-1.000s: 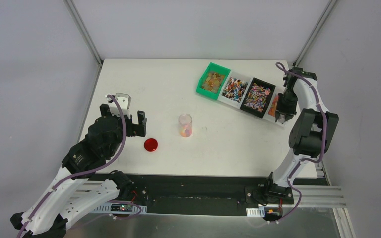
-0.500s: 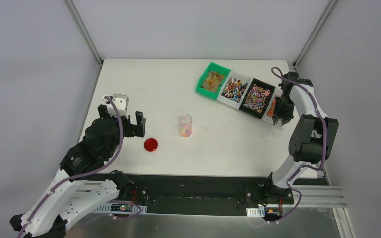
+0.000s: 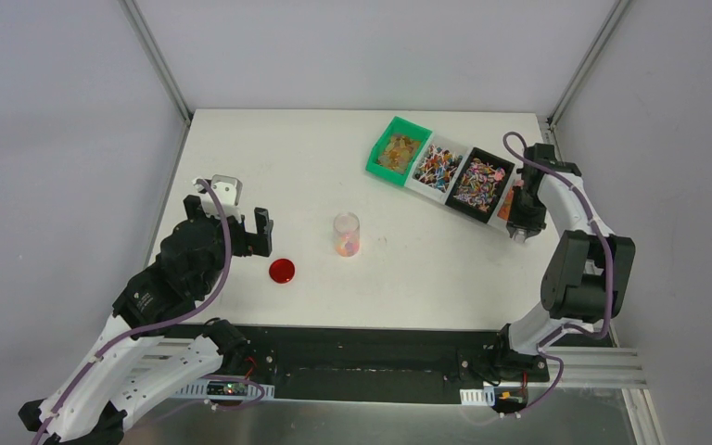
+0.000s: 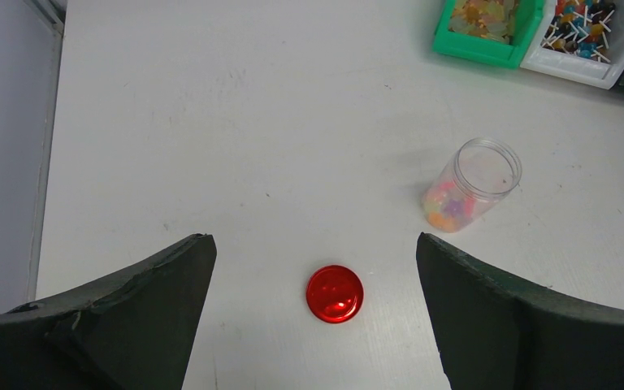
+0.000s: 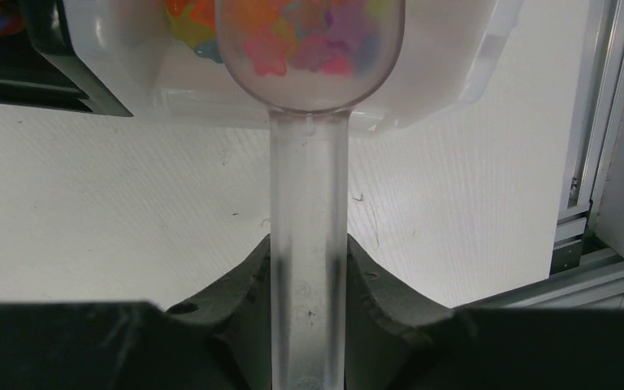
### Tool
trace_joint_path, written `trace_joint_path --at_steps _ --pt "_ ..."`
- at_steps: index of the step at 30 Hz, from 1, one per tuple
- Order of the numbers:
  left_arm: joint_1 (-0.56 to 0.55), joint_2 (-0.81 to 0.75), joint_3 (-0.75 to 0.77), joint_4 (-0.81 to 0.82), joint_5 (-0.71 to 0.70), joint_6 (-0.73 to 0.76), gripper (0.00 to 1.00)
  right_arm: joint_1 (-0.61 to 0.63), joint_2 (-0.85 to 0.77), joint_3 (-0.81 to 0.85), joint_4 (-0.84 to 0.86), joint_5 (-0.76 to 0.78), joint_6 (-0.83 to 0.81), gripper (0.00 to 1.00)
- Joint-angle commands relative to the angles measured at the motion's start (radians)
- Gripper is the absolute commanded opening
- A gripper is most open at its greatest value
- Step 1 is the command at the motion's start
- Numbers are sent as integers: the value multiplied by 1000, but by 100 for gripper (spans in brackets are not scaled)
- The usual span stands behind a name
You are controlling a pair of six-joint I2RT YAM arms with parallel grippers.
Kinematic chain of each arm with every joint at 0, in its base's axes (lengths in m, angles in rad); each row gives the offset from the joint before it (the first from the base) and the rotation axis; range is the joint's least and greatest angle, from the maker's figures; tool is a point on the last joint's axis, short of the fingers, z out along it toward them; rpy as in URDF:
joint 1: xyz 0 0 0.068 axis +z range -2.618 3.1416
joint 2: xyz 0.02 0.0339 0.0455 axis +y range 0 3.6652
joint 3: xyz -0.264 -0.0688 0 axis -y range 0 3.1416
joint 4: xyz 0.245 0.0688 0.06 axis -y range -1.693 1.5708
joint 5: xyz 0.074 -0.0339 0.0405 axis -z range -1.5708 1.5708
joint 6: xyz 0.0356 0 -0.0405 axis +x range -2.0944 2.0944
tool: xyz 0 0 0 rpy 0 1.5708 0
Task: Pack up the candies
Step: Scoop the fake candies from the storage box.
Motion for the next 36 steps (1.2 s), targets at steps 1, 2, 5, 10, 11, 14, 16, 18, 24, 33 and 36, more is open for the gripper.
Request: trace_joint_path --at_steps 1,2,5,10,11,14,16,18,24,33,36 --pt "2 4 -4 35 -20 -4 99 25 -98 -36 73 36 -3 0" --pt "2 1 -5 35 -21 -5 99 30 -108 -44 82 44 -5 0" --pt "2 -4 -7 35 -21 -7 99 37 -129 -62 100 51 -5 0" --pt "2 11 -4 35 -17 -5 99 50 -142 -73 107 82 -2 0" --pt "2 13 -4 35 -17 -5 99 53 -147 -74 107 91 -4 0" --pt "2 15 -4 34 -14 -6 99 56 -163 -83 111 100 -3 0" --pt "2 16 -4 35 -14 -7 99 59 -176 -90 119 103 -3 0" --pt "2 18 -5 35 -14 -7 99 61 -189 -96 121 109 -1 0" --pt "2 10 -6 34 -11 -8 99 62 -237 -123 139 85 15 0" --pt "2 10 -4 35 -2 -9 99 66 -293 -160 165 116 17 0" --pt "2 9 -4 35 0 -12 99 68 -309 -171 180 115 18 0"
